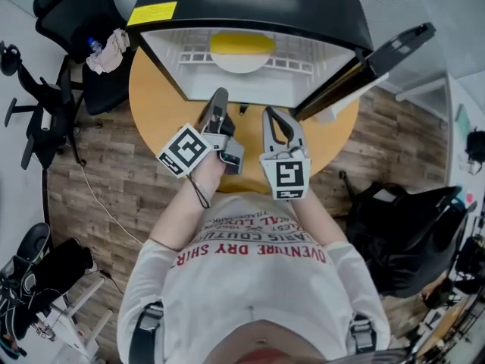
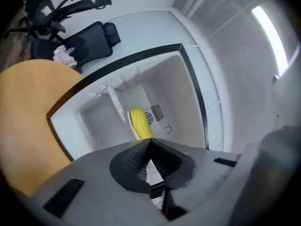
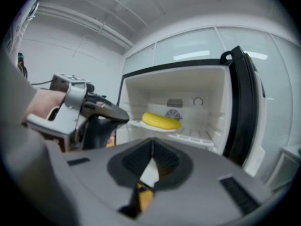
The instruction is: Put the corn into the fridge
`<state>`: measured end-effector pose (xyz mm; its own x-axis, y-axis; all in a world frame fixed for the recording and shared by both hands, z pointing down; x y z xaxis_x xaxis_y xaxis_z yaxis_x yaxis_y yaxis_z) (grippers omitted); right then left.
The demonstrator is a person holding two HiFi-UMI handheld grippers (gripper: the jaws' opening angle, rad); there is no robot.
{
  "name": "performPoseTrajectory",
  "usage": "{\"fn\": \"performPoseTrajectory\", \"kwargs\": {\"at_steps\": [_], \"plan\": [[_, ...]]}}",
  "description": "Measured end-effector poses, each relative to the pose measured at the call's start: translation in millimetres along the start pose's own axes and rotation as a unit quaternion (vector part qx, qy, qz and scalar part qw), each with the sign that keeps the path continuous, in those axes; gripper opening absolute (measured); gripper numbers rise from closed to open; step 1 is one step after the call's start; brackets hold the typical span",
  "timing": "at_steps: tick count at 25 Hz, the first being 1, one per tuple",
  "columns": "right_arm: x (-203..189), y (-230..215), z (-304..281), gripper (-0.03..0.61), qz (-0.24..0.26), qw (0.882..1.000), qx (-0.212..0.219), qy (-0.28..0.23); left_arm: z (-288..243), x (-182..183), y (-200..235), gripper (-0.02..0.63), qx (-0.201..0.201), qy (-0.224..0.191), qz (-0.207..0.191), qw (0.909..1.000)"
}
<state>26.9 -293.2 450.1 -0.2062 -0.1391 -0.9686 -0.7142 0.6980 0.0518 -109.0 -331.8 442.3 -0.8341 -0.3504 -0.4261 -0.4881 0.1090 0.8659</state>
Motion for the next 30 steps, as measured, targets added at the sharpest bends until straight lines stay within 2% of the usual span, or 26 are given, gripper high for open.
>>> {"fn": "performPoseTrajectory", "kwargs": {"at_steps": [3,5,8,10,14,16,19,22,24,26,27,28,30], "plan": [[1.1,4.4,4.2,0.028,0.002,1.000,0.001,-0.003,10.6,-0.1,-8.5,0.026,-0.015,-0.024,-0.111,0.9935],[1.0,5.7,6.0,0.028,0.003,1.000,0.003,-0.003,17.2,-2.0,-12.6,0.026,-0.022,-0.045,-0.202,0.9780],[1.8,5.5,7.9,0.028,0.000,1.000,0.004,-0.009,26.7,-5.3,-22.5,0.026,-0.035,-0.081,-0.327,0.9409],[3.1,5.3,9.3,0.028,0.000,1.000,0.004,-0.017,32.4,-8.3,-29.1,0.026,-0.045,-0.103,-0.390,0.9140],[6.2,6.0,11.6,0.028,0.001,1.000,0.008,-0.030,43.3,-14.9,-40.6,0.026,-0.063,-0.144,-0.484,0.8605],[8.0,6.8,12.0,0.028,0.006,0.999,0.013,-0.035,47.4,-18.9,-44.3,0.026,-0.068,-0.156,-0.514,0.8405],[8.8,8.7,12.0,0.028,0.013,0.999,0.019,-0.038,50.8,-22.9,-46.2,0.026,-0.076,-0.165,-0.534,0.8256],[9.6,10.3,11.7,0.028,0.011,0.999,0.023,-0.039,55.2,-25.4,-49.0,0.026,-0.082,-0.181,-0.562,0.8027],[10.6,10.1,11.3,0.028,0.011,0.999,0.025,-0.044,57.4,-27.8,-50.5,0.026,-0.089,-0.186,-0.569,0.7962],[11.6,10.0,10.7,0.028,0.014,0.998,0.027,-0.047,58.1,-31.2,-51.7,0.026,-0.098,-0.185,-0.583,0.7853],[12.4,10.3,10.4,0.028,0.017,0.998,0.028,-0.049,58.0,-32.7,-52.1,0.026,-0.101,-0.182,-0.586,0.7828],[13.5,10.8,10.1,0.028,0.019,0.998,0.030,-0.050,57.7,-33.9,-52.3,0.026,-0.103,-0.179,-0.584,0.7853],[17.3,11.9,10.0,0.028,0.023,0.998,0.033,-0.056,56.4,-35.0,-53.2,0.026,-0.103,-0.175,-0.569,0.7973]]}}
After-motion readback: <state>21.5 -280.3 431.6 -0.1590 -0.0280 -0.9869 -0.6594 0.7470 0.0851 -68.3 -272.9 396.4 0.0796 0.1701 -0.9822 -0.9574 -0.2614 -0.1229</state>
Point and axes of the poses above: the fingertips, and each gripper's own axes: z backward along the fingers, y to its left, x out of its top, the point moved 3 cm from there along z, backward along the fingers, and after that the axes turned 15 degrees about x, right-handed, at the moved point
